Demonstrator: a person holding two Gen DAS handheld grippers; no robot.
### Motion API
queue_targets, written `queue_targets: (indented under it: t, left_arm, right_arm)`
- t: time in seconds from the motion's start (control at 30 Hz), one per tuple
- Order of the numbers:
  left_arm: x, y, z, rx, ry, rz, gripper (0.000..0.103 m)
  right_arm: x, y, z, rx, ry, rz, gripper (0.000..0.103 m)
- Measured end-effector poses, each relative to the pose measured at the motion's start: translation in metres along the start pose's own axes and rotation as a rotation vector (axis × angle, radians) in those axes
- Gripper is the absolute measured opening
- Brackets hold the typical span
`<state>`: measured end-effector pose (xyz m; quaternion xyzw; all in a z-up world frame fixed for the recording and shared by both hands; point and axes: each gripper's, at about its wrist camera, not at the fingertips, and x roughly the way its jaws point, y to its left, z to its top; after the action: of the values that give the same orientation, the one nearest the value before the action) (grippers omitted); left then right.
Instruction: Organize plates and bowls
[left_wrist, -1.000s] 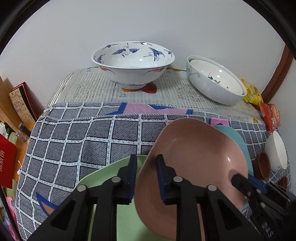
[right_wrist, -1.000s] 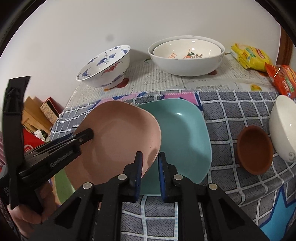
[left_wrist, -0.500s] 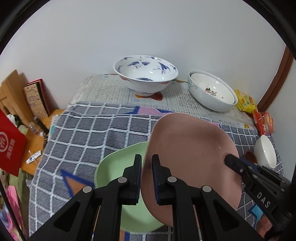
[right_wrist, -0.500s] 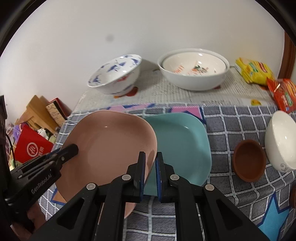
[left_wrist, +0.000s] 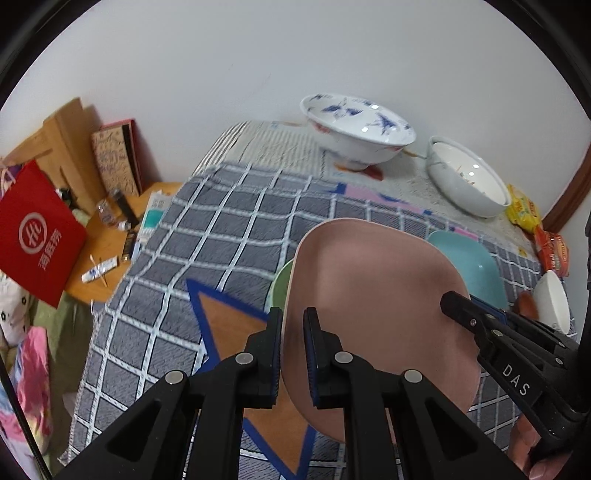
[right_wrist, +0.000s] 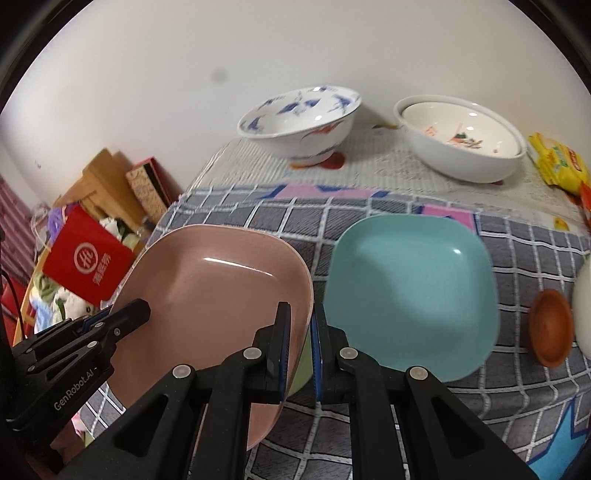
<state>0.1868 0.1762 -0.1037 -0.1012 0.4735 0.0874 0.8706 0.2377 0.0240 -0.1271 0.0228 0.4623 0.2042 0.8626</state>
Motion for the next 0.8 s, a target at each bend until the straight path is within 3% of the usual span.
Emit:
queue_targets:
  t: [0.43,0.8]
  left_arm:
    - [0.029,0.000,-0.007,-0.023,0.035,0.004,0.011]
    - [0.035,-0.003,-0.005,-0.001,0.056,-0.001,0.014]
  right_arm:
    - [0.034,0.010,0.006,-0.160,0.021,-0.077,0.010]
    - [0.048,0.010,0.025,-0.240,0.020,-0.050,0.011]
